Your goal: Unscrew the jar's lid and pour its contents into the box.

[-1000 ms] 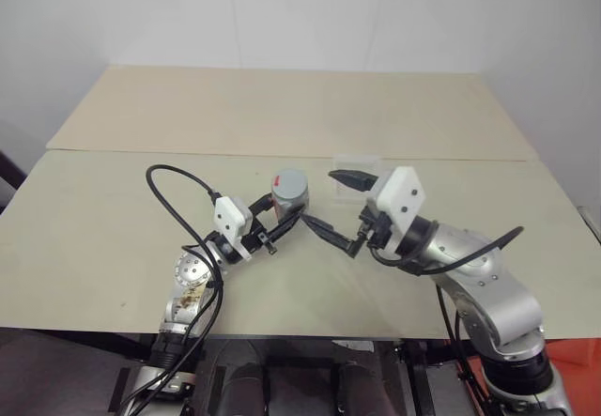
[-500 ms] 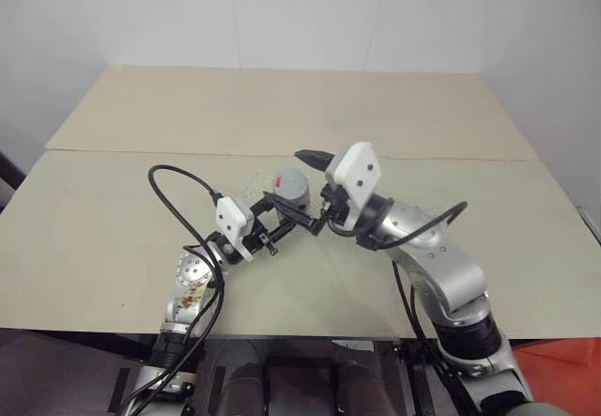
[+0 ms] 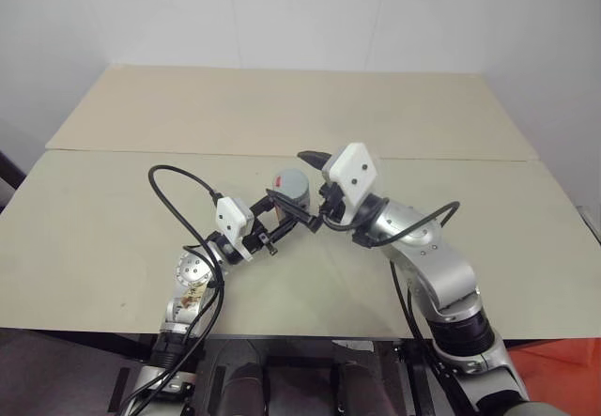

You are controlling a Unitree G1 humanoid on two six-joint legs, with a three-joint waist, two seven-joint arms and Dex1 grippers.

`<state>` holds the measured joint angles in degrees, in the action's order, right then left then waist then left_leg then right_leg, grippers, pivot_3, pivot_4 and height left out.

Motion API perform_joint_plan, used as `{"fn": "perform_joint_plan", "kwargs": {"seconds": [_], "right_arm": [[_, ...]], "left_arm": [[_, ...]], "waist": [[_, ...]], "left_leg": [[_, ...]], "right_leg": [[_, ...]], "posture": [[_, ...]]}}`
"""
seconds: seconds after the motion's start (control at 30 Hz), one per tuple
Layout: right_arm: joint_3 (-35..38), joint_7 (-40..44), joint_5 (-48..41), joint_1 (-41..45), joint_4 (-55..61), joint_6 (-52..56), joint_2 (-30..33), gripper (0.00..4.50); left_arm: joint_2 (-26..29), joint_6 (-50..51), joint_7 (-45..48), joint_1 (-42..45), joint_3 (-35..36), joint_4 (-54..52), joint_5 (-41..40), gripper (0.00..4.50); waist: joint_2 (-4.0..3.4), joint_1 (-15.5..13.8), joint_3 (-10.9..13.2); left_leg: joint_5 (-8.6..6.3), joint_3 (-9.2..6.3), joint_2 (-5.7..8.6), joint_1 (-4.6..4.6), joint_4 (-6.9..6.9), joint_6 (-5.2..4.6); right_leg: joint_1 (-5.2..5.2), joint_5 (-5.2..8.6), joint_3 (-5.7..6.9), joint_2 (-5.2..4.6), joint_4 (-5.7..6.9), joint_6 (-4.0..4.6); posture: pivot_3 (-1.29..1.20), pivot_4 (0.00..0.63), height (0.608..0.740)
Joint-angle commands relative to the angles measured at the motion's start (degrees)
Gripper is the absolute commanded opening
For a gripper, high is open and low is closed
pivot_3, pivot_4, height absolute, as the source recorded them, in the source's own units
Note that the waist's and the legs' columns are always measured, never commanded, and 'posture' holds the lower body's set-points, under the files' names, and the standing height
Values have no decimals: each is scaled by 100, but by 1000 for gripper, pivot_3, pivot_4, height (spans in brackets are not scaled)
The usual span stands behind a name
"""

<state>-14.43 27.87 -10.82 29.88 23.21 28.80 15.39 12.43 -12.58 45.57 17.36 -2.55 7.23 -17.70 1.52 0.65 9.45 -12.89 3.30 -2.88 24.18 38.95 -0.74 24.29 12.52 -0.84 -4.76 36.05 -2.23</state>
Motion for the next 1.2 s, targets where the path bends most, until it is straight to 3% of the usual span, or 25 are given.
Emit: {"fn": "perform_joint_plan", "kwargs": {"seconds": [0.03,0.7,0.9,1.2], "right_arm": [[193,-26,23,-82,317,-165,77,4466],[374,85,-115,-371,601,-37,443,4466],[343,430,-512,-418,858,241,590,4466],[263,308,-655,-192,702,561,400,4466]], "left_arm": [[-3,-216,9,101,27,-54,7,1919],[128,-290,71,87,99,49,-29,1919],[141,-315,93,95,93,87,-19,1919],[120,-359,153,71,41,55,0,1919]], "waist": [[0,1,0],[0,2,0],[0,-1,0],[0,3,0]], "left_leg": [[0,0,0,0,0,0],[0,0,0,0,0,0],[0,0,0,0,0,0],[0,0,-1,0,0,0]], "right_leg": [[0,0,0,0,0,0],[0,0,0,0,0,0],[0,0,0,0,-1,0],[0,0,0,0,0,0]], "posture": [[0,150,740],[0,150,740],[0,150,740],[0,150,740]]}}
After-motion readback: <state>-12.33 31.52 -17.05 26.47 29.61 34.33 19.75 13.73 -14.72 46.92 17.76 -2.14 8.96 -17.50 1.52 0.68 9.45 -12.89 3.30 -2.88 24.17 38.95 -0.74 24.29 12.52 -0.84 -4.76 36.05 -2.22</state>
